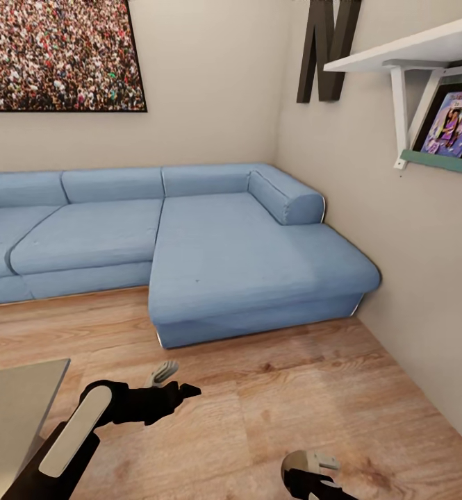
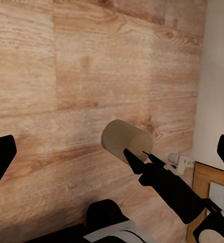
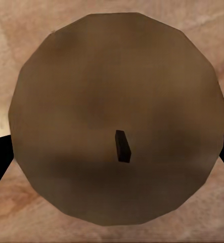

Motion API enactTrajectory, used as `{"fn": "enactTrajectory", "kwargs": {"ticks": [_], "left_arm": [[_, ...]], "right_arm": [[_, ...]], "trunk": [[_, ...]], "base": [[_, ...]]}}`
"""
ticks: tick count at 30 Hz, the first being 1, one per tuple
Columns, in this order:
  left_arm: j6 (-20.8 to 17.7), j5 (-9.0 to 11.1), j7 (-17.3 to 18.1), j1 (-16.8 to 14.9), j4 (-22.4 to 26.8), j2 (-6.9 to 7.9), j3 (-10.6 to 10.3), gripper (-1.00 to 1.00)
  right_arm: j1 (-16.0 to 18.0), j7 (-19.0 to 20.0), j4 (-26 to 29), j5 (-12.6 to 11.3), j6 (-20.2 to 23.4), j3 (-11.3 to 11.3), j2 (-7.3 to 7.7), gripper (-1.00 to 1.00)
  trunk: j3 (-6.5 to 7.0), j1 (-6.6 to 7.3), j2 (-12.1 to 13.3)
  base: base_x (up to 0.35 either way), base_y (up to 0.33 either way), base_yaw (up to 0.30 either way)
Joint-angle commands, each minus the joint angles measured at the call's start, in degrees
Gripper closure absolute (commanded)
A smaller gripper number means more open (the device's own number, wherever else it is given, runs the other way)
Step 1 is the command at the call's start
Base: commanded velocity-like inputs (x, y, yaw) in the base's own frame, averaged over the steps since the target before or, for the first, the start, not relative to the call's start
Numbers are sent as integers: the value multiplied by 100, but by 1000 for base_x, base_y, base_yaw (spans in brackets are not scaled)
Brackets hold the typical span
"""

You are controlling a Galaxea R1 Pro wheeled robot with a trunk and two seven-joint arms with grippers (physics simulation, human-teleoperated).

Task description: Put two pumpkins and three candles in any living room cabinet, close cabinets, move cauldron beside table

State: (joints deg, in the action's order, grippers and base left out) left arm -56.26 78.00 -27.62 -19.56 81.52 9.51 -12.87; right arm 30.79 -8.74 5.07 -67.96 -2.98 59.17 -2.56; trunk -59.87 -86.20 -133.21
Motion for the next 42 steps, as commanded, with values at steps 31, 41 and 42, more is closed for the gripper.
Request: {"fn": "enactTrajectory", "kwargs": {"ticks": [31, 41, 42], "left_arm": [[1, 48, -73, -4, 12, -1, -14, -100], [3, 38, -84, -4, 9, -1, -18, -100], [4, 37, -88, -4, 8, -1, -19, -100]], "right_arm": [[4, -42, 3, -77, -18, 42, -6, 100], [3, -49, 3, -79, -18, 42, -7, 100], [3, -49, 3, -78, -18, 42, -7, 100]], "trunk": [[432, 682, 1243], [611, 902, 1644], [629, 924, 1684]], "base": [[0, 0, -127], [0, 0, -6], [0, 0, -50]]}}
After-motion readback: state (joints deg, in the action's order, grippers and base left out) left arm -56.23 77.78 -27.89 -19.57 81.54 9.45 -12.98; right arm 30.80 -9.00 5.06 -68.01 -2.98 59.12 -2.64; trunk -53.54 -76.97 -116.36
